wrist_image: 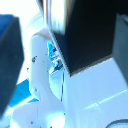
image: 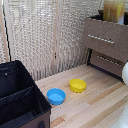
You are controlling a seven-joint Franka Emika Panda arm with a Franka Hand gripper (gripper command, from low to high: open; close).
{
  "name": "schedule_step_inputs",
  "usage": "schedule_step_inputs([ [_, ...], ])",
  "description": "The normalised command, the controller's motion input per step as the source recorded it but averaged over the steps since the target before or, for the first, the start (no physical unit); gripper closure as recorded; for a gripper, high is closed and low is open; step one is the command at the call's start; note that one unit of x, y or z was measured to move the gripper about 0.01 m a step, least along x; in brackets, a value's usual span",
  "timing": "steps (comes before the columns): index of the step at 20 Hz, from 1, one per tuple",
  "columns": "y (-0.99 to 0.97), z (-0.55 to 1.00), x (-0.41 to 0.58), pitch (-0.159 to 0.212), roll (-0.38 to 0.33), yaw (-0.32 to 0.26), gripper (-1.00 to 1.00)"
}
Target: Locate and clasp the grip of the topmost drawer. Steadily and circumspectly yank the drawer open. Discover and seize the nutrition bar using your clamp. Deposit the nutrition bar in the accessible drawer. Unclench the nutrition bar.
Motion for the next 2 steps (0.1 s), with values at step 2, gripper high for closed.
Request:
schedule_step_inputs([
  [2, 0.00, 0.27, 0.206, 0.170, 0.014, -0.005, -1.00],
])
